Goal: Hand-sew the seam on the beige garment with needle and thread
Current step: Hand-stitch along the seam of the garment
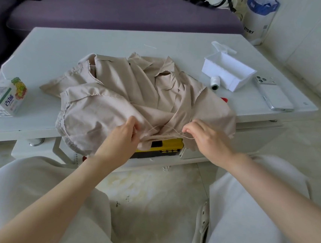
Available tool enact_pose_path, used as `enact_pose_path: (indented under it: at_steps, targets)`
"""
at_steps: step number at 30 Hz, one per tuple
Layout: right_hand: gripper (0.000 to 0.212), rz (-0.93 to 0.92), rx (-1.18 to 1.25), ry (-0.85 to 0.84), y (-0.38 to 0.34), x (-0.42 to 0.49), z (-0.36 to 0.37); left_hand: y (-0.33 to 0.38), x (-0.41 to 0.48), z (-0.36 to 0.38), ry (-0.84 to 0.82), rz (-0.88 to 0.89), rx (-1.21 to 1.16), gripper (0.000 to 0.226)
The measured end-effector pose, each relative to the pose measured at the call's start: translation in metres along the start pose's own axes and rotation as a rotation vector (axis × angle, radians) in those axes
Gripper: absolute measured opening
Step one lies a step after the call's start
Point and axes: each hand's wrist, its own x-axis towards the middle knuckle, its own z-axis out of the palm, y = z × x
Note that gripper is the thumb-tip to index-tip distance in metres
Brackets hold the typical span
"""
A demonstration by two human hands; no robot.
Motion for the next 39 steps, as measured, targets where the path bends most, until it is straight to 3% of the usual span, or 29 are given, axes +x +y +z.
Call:
enact_pose_path:
  at_steps: [4,9,15,21,25,31,34,36,39]
  targets:
    - [0.022,-0.004,0.017,-0.064,-0.012,0.007,0.007,0.010,0.004,-0.002,0.013,-0.122,-0.311,0.006]
    - [0.023,-0.066,0.004,-0.167,-0.030,0.019,0.020,0.015,0.006,-0.004,-0.094,-0.206,-0.586,0.013]
    - [0.014,-0.140,0.023,-0.227,-0.027,0.023,0.032,0.023,0.007,-0.010,-0.031,-0.170,-0.769,0.018]
    - [0.005,-0.259,0.007,-0.283,-0.012,0.006,0.024,0.018,0.007,-0.003,0.094,0.022,-0.439,0.027]
    - [0.009,-0.253,0.017,-0.314,-0.010,0.000,0.023,0.013,0.011,0.007,0.081,0.185,-0.156,0.015]
    - [0.026,-0.146,0.090,-0.345,-0.012,-0.006,0.021,-0.002,0.019,0.028,-0.023,0.282,0.177,0.025]
    - [0.022,-0.033,0.146,-0.334,-0.010,-0.008,0.020,0.007,0.015,0.027,0.130,0.380,0.160,0.030]
    - [0.010,0.055,0.196,-0.291,-0.008,-0.008,0.019,0.017,0.009,0.024,0.275,0.437,0.132,0.018]
    - [0.001,0.159,0.249,-0.200,-0.008,-0.006,0.018,0.023,-0.003,0.027,0.302,0.526,0.100,0.007]
